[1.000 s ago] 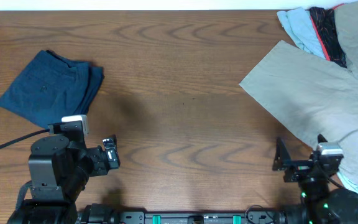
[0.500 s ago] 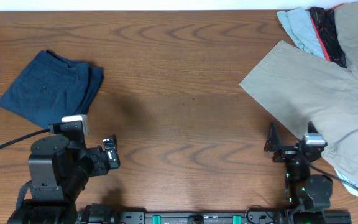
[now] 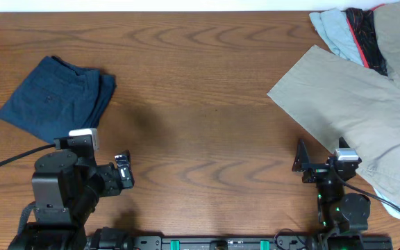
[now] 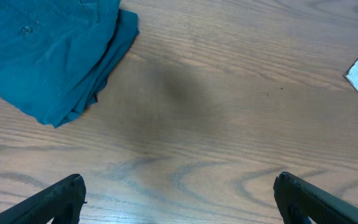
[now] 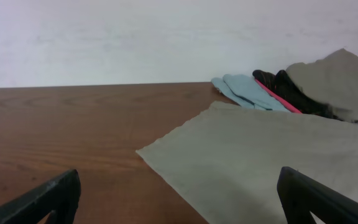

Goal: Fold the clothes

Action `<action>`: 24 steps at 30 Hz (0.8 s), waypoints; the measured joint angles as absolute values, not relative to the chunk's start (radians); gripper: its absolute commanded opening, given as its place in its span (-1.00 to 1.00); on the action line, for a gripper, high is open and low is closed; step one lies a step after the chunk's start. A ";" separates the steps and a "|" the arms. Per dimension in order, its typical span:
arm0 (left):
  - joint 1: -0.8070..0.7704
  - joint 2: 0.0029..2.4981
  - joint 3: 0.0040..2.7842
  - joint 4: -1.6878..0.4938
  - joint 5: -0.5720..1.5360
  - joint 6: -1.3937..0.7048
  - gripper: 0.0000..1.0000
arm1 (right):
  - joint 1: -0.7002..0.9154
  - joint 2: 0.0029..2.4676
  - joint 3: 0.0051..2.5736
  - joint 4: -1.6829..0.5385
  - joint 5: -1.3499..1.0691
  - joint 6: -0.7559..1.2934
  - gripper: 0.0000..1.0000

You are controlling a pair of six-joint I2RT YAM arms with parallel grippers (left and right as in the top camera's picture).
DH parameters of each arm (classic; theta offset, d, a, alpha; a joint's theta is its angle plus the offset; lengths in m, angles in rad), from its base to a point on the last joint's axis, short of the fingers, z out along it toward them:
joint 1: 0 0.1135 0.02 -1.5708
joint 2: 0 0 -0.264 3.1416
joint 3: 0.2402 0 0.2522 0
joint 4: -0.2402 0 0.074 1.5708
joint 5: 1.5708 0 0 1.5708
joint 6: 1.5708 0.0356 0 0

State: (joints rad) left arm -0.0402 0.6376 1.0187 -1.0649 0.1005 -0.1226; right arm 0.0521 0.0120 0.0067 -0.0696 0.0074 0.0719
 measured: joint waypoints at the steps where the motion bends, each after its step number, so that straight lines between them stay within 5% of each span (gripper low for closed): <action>1: -0.040 0.638 1.019 -1.065 0.101 -0.123 0.96 | 0.052 0.012 0.007 -0.070 0.007 0.072 0.98; 24: -0.040 0.629 1.019 -1.066 0.095 -0.120 0.96 | 0.052 0.012 0.007 -0.070 0.007 0.072 0.99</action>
